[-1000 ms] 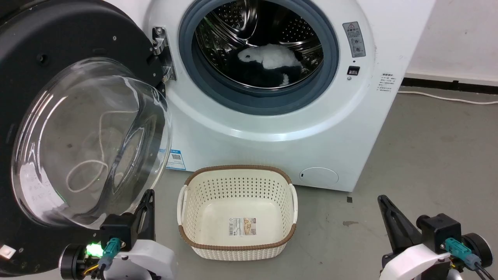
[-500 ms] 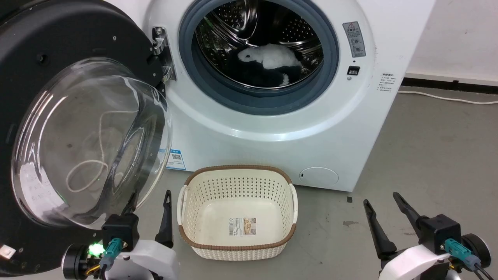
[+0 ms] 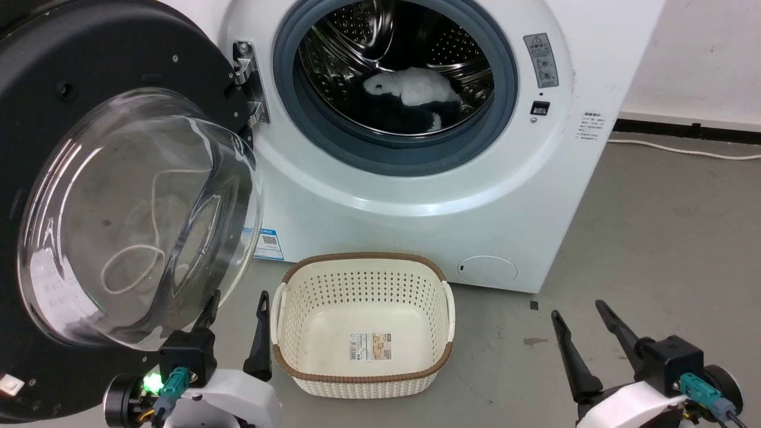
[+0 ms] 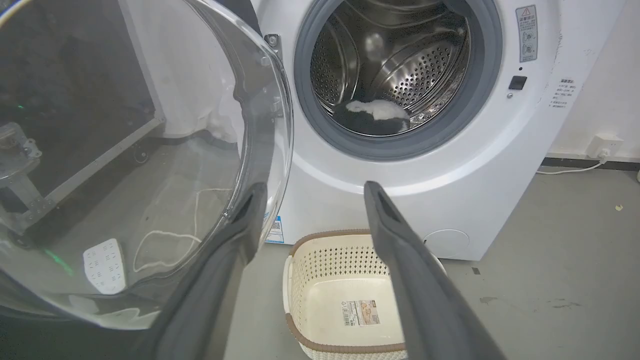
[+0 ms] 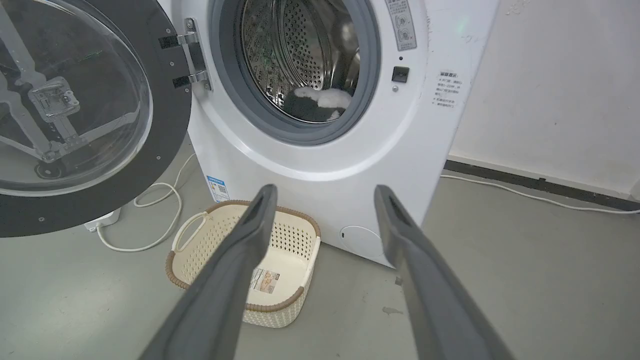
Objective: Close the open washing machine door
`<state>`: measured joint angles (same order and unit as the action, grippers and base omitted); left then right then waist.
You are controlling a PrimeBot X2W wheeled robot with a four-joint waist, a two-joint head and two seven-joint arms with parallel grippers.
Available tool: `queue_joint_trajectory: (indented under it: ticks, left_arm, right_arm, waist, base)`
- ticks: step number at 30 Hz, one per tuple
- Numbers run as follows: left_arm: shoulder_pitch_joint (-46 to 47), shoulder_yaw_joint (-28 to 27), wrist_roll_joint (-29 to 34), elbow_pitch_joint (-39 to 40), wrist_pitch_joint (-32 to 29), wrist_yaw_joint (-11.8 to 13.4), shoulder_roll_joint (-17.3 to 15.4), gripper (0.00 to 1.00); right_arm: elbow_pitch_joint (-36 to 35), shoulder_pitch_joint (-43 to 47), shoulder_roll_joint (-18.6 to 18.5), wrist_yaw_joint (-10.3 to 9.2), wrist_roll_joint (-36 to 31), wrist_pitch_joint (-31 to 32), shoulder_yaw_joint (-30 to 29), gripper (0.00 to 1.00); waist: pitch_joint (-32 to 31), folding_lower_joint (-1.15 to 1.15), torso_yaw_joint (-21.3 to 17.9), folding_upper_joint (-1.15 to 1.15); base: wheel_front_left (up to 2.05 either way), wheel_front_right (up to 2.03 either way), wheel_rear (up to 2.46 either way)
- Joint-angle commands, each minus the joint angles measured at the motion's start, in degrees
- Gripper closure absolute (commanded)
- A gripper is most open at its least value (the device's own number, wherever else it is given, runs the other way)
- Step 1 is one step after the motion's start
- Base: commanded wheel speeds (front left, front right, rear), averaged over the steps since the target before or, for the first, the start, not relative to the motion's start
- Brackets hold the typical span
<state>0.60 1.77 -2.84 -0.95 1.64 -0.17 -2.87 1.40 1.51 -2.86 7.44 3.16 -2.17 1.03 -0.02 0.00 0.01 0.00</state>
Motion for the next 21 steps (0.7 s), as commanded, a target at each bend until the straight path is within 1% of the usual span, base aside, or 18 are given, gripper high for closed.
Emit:
queue_joint_trajectory:
  ticks: [1, 3, 4, 5, 6, 13, 17, 21]
  left_arm:
    - [-0.87, 0.32, -0.46, -0.18, 0.49, -0.2, -0.11, 0.0]
    - [-0.93, 0.53, -0.73, -0.25, 0.68, -0.25, -0.14, 0.0]
    - [-0.96, 0.63, -0.85, -0.29, 0.78, -0.27, -0.17, 0.34]
    - [-1.0, 0.7, -1.01, -0.31, 0.89, -0.27, -0.17, 0.87]
    - [-1.03, 0.8, -1.17, -0.33, 1.01, -0.3, -0.18, 1.0]
    - [-0.95, 0.84, -2.8, 1.6, 2.47, -0.78, -0.13, 1.0]
    - [-0.06, -0.83, -3.93, 6.47, 2.99, -1.13, -0.03, 1.0]
    - [1.49, -3.44, -6.25, 11.59, 3.47, -0.17, -0.01, 1.0]
  right_arm:
    - [0.3, 0.61, 0.0, 0.01, 0.52, -0.57, 0.22, 0.0]
    - [0.46, 0.73, 0.0, 0.01, 0.82, -0.81, 0.37, 0.0]
    - [0.54, 0.79, 0.0, 0.01, 0.98, -0.93, 0.44, 0.0]
    - [0.62, 0.86, 0.0, 0.01, 1.13, -1.05, 0.51, 0.0]
    - [0.7, 0.93, 0.0, 0.01, 1.28, -1.17, 0.58, 0.0]
    - [1.17, 1.38, 0.0, 0.01, 2.38, -2.02, 0.93, 0.0]
    - [1.43, 1.55, 0.0, 0.01, 2.95, -2.51, 0.98, 0.0]
    - [1.86, 1.62, 0.0, 0.02, 3.56, -2.99, 0.99, 0.0]
  waist:
    - [-0.01, 0.0, 0.0, 0.0]
    - [-0.02, 0.0, 0.01, 0.0]
    - [-0.03, 0.0, 0.02, 0.0]
    - [-0.03, 0.0, 0.02, 0.0]
    - [-0.04, 0.0, 0.03, 0.0]
    - [-0.01, 0.0, 0.38, 0.0]
    - [0.15, 0.0, 1.07, 0.0]
    - [0.29, 0.0, 1.99, 0.0]
  base:
    - [0.0, 0.0, 0.0]
    - [0.0, 0.0, 0.0]
    - [0.0, 0.0, 0.0]
    - [0.0, 0.0, 0.0]
    - [0.0, 0.0, 0.0]
    - [0.0, 0.0, 0.0]
    - [0.0, 0.0, 0.0]
    - [0.0, 0.0, 0.0]
